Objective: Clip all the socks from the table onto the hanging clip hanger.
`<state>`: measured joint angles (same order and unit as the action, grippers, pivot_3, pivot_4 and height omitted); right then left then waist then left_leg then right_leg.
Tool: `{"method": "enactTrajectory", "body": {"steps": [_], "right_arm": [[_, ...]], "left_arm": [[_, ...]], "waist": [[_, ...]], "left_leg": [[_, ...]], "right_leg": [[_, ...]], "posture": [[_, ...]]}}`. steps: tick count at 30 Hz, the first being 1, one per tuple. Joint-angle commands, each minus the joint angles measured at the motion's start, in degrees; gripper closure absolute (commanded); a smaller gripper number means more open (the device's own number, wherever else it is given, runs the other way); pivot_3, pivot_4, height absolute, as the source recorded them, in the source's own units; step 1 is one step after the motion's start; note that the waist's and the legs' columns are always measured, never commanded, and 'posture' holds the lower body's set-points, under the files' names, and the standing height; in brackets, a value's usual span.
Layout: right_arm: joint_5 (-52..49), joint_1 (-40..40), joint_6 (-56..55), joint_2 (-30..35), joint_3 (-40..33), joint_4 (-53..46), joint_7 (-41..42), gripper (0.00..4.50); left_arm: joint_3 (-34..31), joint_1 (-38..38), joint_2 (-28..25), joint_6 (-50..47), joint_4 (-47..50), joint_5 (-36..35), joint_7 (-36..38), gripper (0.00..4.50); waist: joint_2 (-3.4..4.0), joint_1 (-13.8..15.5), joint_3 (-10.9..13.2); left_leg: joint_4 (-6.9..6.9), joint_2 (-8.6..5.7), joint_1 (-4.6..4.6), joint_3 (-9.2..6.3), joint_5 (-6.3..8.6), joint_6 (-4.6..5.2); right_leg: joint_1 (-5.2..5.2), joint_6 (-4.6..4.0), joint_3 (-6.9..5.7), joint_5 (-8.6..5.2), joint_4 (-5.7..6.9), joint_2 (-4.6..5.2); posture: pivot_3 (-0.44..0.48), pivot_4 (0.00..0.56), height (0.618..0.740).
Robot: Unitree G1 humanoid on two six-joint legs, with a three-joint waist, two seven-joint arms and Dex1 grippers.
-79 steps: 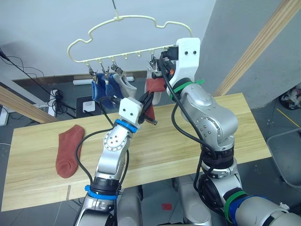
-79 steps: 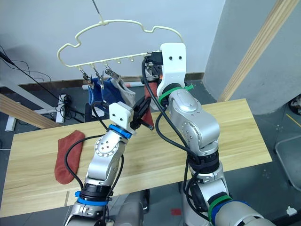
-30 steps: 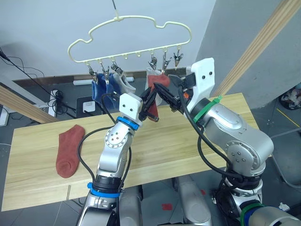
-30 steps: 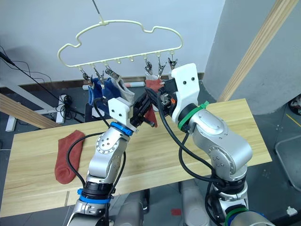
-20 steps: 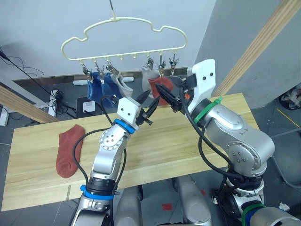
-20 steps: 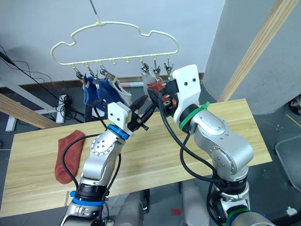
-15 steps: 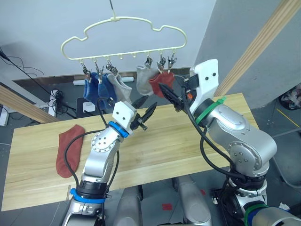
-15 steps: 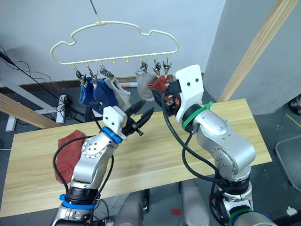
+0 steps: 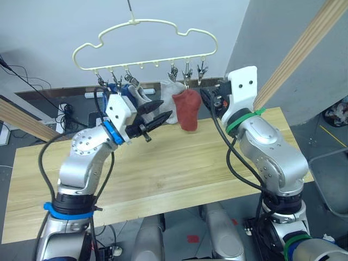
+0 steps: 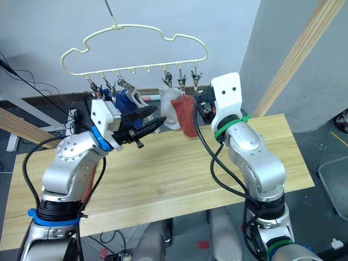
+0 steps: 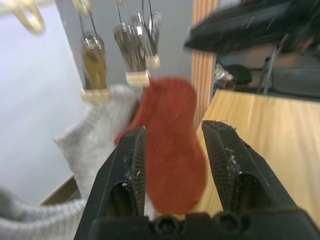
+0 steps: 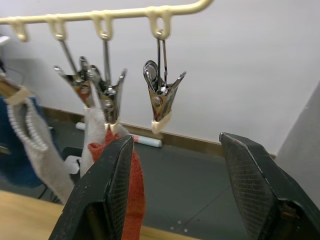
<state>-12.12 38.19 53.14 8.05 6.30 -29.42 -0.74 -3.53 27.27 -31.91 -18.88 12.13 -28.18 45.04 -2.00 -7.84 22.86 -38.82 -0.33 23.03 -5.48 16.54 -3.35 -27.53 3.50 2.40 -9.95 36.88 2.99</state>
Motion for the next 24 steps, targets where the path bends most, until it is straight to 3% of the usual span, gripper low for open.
{"method": "enactTrajectory", "body": {"steps": [1,10,13,24], "right_arm": [[2.4,2.1,-3.0,-1.7,1.0,1.2,-1.1,1.62],[6.6,6.0,-8.9,-4.8,0.7,8.8,-2.1,1.62],[7.2,6.7,-10.0,-5.8,0.6,10.5,-1.8,2.19],[8.8,8.6,-12.0,-8.5,-0.4,13.9,-3.0,2.19]], "left_arm": [[-1.7,2.3,-1.5,-5.4,4.5,-5.5,1.5,2.54],[-1.7,6.0,-2.0,-7.1,3.8,-5.3,1.1,2.54],[-1.4,6.2,-1.7,-6.7,3.4,-4.7,1.0,2.51],[-0.8,6.2,-0.7,-5.1,2.7,-2.6,0.8,2.51]], "waist": [[0.0,0.0,0.0],[0.0,0.0,0.0],[0.0,0.1,0.0],[0.0,0.1,0.0]], "left_leg": [[0.0,0.0,0.0,0.01,0.0,0.0],[0.0,0.0,0.0,0.0,0.0,0.0],[0.0,0.0,0.0,0.0,0.0,0.0],[0.0,-0.01,0.0,0.0,0.0,0.0]], "right_leg": [[0.0,0.0,0.01,0.0,-0.01,0.0],[-0.01,-0.01,0.0,0.01,0.0,0.0],[-0.01,-0.02,0.0,0.01,0.0,0.0],[-0.01,-0.02,0.01,0.01,0.02,0.01]], "posture": [[-0.152,0.368,0.74],[-0.146,0.364,0.74],[-0.144,0.363,0.74],[-0.146,0.36,0.74]]}}
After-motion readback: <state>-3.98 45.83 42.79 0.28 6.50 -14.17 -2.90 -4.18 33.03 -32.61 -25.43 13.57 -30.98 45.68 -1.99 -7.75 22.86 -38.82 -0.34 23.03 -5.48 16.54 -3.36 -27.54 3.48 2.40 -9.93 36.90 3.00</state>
